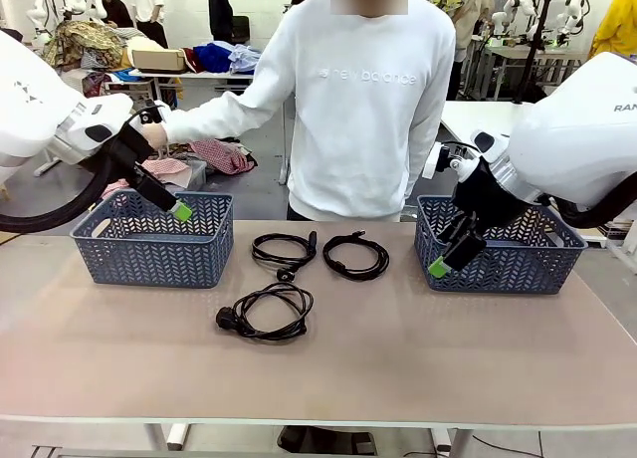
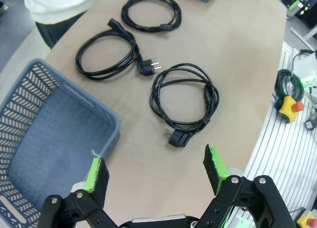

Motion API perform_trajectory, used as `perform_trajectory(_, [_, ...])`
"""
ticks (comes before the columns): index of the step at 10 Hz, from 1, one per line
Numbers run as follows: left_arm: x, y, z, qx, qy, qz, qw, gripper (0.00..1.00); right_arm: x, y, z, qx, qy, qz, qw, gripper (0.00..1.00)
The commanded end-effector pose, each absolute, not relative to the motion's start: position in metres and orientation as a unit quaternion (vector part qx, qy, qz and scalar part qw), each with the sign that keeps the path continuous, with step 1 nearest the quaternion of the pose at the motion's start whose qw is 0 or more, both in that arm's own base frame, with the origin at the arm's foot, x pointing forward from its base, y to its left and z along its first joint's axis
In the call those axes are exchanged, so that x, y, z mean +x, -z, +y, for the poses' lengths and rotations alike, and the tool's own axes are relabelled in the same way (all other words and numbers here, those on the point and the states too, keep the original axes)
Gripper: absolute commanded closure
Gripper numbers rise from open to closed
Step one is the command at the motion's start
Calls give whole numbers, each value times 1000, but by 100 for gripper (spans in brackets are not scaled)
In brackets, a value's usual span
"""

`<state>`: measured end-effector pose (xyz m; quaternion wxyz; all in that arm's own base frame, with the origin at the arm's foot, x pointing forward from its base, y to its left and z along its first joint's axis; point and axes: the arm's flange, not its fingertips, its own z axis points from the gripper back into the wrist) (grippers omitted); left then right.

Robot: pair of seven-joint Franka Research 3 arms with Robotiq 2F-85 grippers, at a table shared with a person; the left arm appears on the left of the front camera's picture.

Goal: Organize the cables according to human instructions.
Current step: Pick up a bundle of cables and place it in the basket indicated by the human.

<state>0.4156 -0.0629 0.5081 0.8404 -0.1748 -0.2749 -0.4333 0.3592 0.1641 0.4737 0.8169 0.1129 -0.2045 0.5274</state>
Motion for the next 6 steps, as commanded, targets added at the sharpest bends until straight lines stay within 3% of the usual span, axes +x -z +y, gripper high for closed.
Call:
perform_trajectory(1, [416, -508, -61, -184, 440, -282, 832, 0, 361, -475, 165, 114, -526, -203, 818, 0])
perform_trajectory(6, [416, -508, -61, -184, 440, -282, 832, 0, 361, -475, 165, 114, -526, -203, 818, 0])
